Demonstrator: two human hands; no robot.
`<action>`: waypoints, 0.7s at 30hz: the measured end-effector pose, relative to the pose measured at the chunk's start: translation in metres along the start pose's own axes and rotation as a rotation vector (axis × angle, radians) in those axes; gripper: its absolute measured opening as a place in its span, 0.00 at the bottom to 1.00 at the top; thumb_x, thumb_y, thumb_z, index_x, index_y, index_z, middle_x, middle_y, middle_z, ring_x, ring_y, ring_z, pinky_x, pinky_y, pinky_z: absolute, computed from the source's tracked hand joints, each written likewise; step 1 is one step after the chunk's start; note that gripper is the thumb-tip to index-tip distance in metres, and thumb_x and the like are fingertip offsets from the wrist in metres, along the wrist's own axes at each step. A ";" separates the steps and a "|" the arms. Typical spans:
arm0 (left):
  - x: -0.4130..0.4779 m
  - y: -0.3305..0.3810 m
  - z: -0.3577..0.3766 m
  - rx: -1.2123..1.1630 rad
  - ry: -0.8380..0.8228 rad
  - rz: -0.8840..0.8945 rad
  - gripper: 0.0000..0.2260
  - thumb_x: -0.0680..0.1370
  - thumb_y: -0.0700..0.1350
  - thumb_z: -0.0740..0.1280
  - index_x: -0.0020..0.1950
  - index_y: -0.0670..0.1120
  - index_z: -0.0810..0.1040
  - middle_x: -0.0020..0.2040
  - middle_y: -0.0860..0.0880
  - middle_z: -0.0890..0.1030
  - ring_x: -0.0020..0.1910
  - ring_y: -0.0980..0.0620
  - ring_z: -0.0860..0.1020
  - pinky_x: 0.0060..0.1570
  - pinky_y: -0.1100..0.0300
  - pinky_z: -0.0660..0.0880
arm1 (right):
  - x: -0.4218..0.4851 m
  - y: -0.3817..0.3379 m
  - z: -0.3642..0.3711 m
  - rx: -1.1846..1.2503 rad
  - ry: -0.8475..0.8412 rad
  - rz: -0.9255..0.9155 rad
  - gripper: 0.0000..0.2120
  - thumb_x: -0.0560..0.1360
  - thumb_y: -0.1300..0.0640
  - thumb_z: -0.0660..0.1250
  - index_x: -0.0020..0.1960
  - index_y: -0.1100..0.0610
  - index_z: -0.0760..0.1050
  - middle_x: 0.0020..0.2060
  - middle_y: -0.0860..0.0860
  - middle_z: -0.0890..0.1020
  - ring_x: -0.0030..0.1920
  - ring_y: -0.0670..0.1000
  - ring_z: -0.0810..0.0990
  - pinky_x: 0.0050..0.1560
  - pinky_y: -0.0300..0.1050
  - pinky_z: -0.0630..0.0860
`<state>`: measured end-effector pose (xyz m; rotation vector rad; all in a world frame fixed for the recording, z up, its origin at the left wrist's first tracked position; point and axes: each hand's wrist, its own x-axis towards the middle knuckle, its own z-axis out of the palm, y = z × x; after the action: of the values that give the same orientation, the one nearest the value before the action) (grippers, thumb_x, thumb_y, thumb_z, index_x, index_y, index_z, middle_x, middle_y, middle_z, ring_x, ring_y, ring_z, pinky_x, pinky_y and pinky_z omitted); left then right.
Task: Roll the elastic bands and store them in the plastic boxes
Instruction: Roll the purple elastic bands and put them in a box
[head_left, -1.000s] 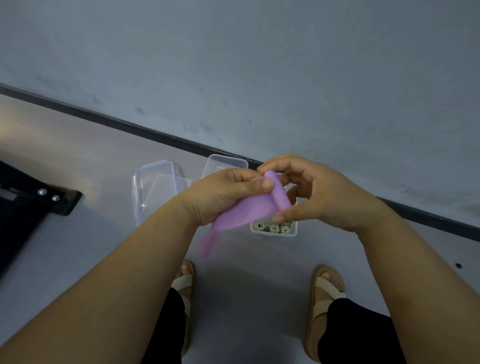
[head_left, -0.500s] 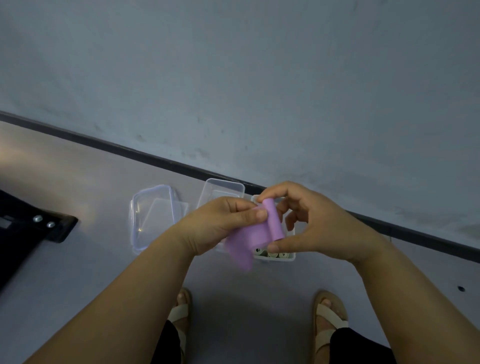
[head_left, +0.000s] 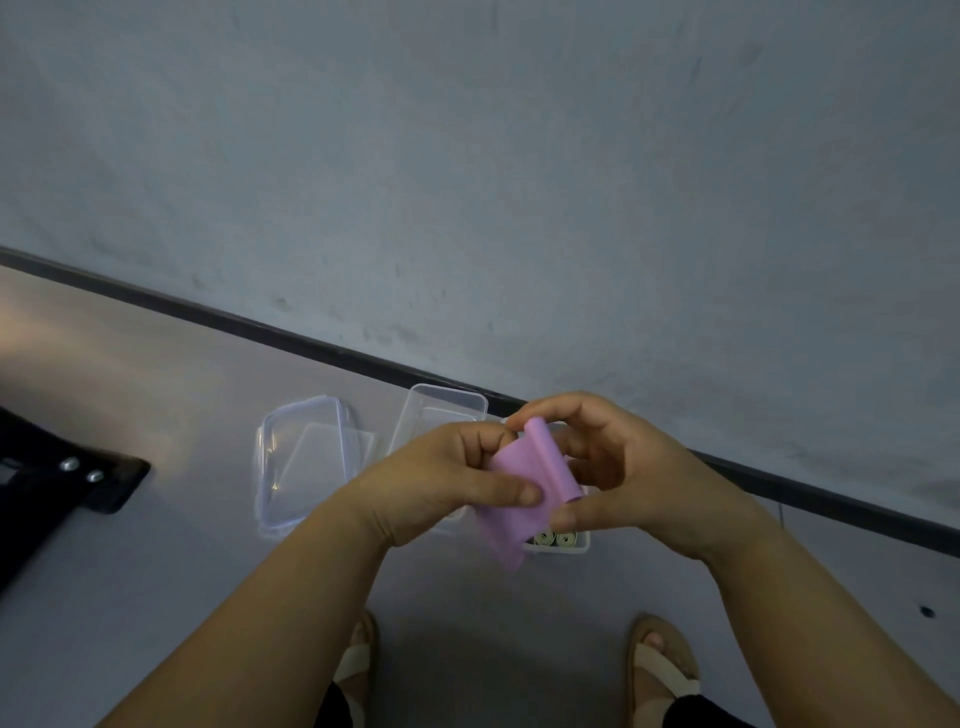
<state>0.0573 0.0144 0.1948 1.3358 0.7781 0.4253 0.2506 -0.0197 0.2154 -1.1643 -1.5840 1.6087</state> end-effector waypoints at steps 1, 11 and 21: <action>0.000 0.000 0.000 -0.009 -0.009 0.000 0.14 0.62 0.50 0.73 0.46 0.49 0.82 0.44 0.48 0.82 0.45 0.49 0.79 0.49 0.53 0.76 | 0.000 0.000 -0.001 -0.010 -0.008 0.002 0.28 0.58 0.53 0.77 0.55 0.39 0.74 0.55 0.52 0.78 0.56 0.60 0.77 0.53 0.61 0.77; -0.003 0.003 0.005 -0.014 0.056 -0.106 0.12 0.65 0.57 0.75 0.42 0.52 0.84 0.43 0.50 0.83 0.43 0.50 0.79 0.45 0.58 0.76 | -0.002 -0.004 -0.003 -0.249 -0.027 0.016 0.29 0.64 0.62 0.78 0.59 0.45 0.72 0.56 0.35 0.72 0.52 0.44 0.76 0.50 0.50 0.79; 0.001 -0.002 0.001 0.103 0.060 -0.106 0.13 0.60 0.61 0.70 0.38 0.56 0.84 0.39 0.54 0.83 0.43 0.51 0.78 0.48 0.55 0.75 | 0.000 -0.003 0.000 -0.479 -0.062 -0.061 0.29 0.65 0.53 0.77 0.59 0.38 0.68 0.58 0.32 0.69 0.51 0.41 0.74 0.48 0.37 0.77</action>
<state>0.0582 0.0137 0.1929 1.3752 0.9262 0.3464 0.2497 -0.0194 0.2178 -1.2938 -2.0978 1.2696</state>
